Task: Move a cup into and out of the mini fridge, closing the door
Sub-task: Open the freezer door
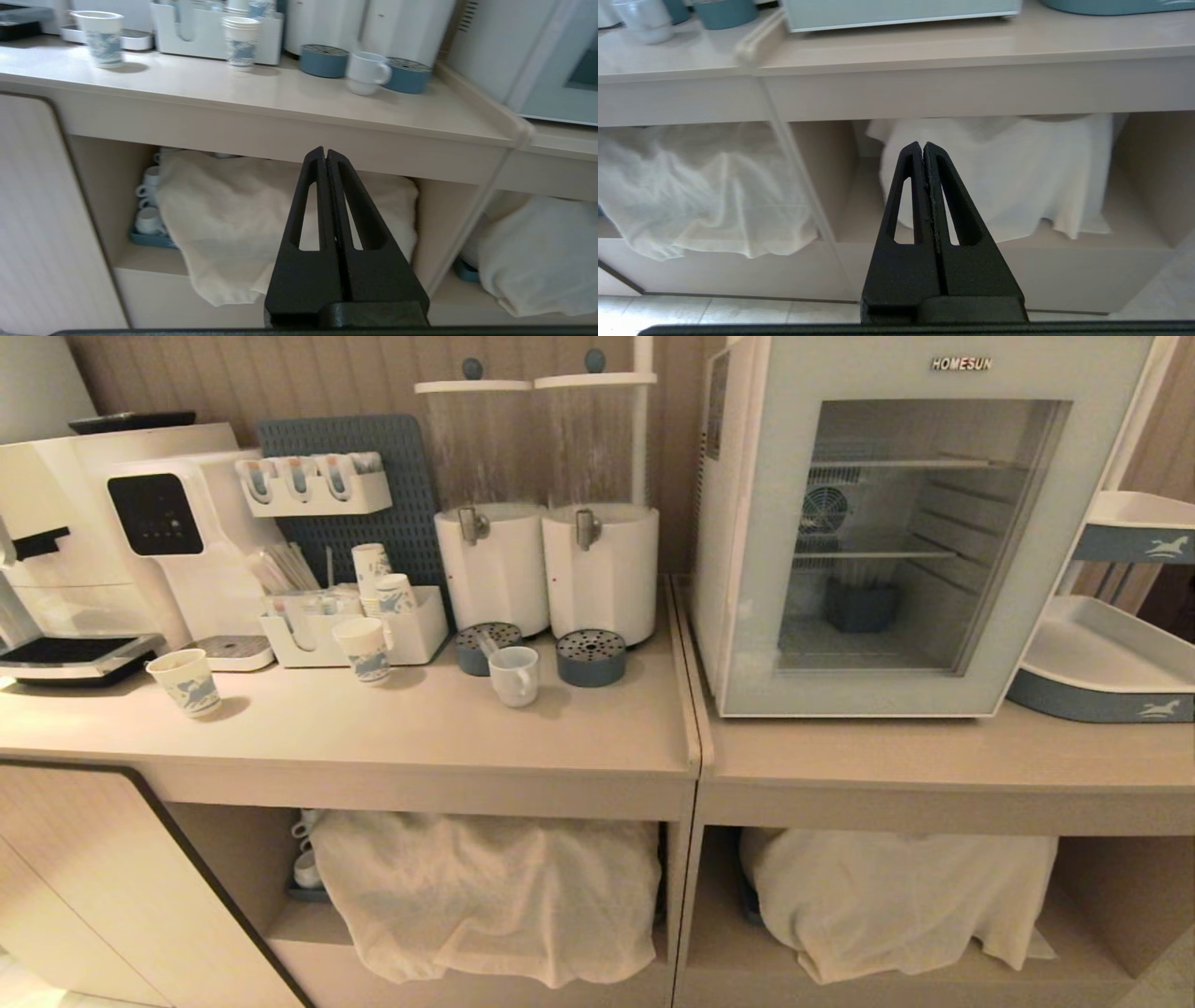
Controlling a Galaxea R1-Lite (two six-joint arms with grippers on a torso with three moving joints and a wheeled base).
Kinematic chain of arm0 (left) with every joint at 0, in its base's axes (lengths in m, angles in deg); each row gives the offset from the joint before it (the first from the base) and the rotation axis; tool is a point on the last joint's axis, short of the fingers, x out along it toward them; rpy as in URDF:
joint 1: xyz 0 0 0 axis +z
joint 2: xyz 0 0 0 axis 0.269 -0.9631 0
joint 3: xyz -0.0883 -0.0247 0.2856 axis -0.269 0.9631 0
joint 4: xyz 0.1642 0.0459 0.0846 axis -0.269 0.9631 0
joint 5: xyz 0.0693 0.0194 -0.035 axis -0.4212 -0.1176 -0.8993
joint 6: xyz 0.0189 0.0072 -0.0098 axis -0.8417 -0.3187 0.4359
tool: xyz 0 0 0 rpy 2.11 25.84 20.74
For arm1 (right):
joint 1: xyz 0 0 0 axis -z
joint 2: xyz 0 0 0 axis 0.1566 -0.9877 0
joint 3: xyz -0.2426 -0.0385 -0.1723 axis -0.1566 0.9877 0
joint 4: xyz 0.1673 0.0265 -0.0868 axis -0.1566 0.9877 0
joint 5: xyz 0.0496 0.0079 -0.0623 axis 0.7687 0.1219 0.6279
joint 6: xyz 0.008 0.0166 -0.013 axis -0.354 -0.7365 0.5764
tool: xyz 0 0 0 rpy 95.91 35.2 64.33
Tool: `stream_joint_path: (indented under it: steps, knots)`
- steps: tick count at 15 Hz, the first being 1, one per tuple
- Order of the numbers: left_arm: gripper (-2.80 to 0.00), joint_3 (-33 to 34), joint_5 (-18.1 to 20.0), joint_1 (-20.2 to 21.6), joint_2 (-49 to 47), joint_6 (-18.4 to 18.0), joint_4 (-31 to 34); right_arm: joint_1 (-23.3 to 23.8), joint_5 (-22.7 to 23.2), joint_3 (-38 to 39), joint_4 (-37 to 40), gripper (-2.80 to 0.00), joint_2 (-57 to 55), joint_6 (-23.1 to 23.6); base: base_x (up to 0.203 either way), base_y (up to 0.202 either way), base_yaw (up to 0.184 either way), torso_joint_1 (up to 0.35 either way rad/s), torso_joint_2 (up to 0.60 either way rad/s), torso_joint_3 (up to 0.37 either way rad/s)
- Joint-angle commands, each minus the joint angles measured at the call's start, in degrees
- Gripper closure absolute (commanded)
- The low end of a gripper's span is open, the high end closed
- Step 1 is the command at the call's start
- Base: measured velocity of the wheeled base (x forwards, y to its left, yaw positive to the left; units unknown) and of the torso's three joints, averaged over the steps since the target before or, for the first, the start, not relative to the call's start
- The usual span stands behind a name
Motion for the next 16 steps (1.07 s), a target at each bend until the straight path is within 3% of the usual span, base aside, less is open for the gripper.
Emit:
stream_joint_path:
  steps: [1,16]
  knots:
    - [0.00,2.29,0.00,0.01,0.29,0.10,-0.08,0.00,0.02,-0.01,0.04,0.00,-0.10,0.04,0.000,-0.198,-0.001,0.007,0.00,0.002]
    - [0.00,2.29,0.00,0.01,0.29,0.19,-0.08,0.00,0.02,-0.01,0.04,0.00,-0.10,0.04,0.000,-0.191,0.000,0.002,0.00,0.003]
